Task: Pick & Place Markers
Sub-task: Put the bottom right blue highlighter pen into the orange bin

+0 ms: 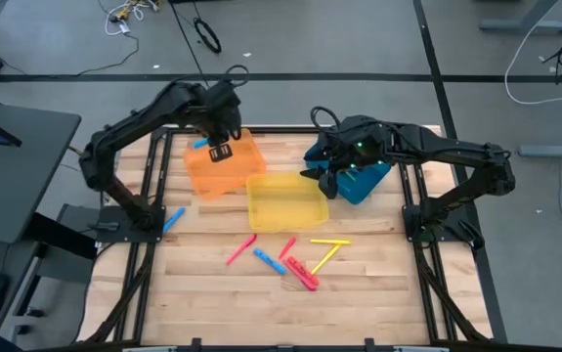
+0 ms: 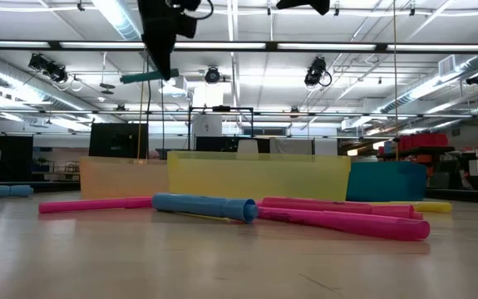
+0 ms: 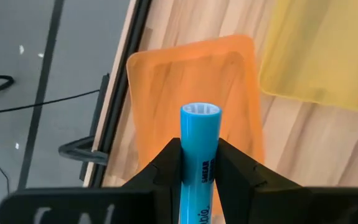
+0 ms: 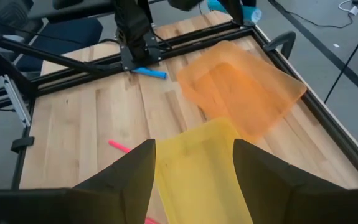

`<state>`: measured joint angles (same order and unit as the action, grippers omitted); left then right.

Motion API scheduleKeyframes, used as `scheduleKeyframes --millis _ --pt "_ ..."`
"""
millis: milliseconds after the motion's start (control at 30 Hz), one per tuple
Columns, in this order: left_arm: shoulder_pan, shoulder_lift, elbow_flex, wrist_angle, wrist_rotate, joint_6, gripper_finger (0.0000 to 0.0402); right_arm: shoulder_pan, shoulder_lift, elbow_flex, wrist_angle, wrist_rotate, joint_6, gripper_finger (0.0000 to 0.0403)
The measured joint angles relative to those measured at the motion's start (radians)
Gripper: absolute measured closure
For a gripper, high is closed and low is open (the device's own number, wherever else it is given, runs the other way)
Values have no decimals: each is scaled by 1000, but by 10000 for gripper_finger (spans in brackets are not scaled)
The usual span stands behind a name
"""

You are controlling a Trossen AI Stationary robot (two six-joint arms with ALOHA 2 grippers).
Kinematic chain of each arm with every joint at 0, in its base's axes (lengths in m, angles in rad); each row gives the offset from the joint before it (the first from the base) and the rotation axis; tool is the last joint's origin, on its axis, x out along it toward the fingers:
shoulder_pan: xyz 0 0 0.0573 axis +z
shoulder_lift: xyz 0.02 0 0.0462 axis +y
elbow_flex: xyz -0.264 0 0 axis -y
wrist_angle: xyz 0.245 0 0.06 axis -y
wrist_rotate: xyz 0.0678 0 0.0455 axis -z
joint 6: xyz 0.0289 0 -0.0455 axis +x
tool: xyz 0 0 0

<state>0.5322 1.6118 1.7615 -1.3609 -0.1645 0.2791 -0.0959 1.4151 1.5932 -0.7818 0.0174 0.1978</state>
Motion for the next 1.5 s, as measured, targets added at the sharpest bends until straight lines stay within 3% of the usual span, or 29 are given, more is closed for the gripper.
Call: scheduleKeyframes --millis 433,733,1067,1500 --pt "168 175 0 76 175 99 325 13 0 0 15 0 10 187" --pt "198 295 -9 117 222 111 326 13 0 0 15 0 34 187" --pt "214 292 -270 296 230 147 326 15 0 0 27 19 75 187" --pt "258 291 -478 493 245 147 326 15 1 0 54 38 100 187"
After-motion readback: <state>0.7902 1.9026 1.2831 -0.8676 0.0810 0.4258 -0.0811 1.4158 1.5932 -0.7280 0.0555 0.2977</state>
